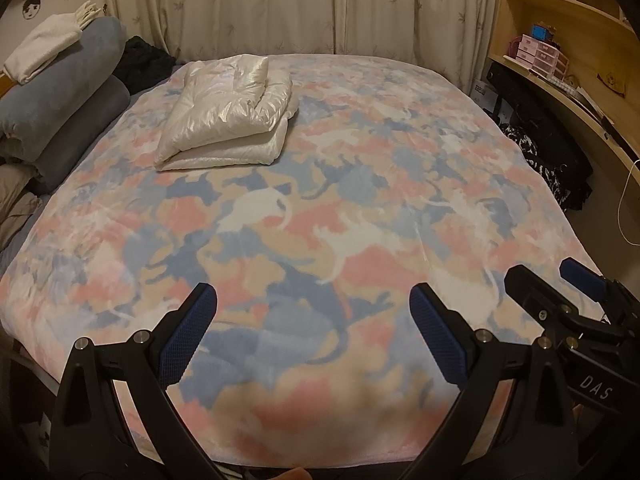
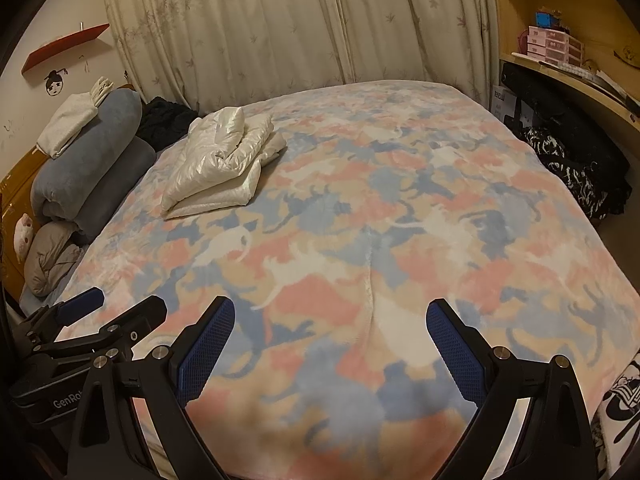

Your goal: Fold large clothes

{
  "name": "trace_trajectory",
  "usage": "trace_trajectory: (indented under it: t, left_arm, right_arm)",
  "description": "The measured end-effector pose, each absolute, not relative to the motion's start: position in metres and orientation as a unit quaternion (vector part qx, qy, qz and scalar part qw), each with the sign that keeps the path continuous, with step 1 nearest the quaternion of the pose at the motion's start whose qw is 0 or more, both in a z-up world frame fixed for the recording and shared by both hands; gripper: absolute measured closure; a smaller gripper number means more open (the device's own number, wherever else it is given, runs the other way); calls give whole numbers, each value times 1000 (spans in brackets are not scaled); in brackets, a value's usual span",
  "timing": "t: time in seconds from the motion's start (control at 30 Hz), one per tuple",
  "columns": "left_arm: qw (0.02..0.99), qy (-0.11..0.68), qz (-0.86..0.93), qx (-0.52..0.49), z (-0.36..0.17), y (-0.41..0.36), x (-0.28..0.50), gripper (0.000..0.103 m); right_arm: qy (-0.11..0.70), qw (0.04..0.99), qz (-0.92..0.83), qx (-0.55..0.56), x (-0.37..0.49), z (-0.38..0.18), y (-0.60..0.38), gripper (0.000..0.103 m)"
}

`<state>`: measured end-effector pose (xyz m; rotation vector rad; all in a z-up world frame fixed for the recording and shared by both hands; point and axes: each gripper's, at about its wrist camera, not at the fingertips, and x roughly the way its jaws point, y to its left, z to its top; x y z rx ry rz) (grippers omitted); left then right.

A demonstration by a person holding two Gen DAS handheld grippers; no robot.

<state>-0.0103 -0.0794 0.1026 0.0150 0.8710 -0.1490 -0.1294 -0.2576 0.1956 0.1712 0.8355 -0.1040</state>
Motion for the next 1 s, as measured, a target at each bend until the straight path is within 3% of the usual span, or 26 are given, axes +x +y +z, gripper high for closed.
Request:
trace_trajectory:
  t: [1.0]
  left_arm:
    - [902, 426, -65, 10, 92, -66, -17, 6]
  right_arm:
    - [407, 908, -53, 83, -130, 185, -252, 5]
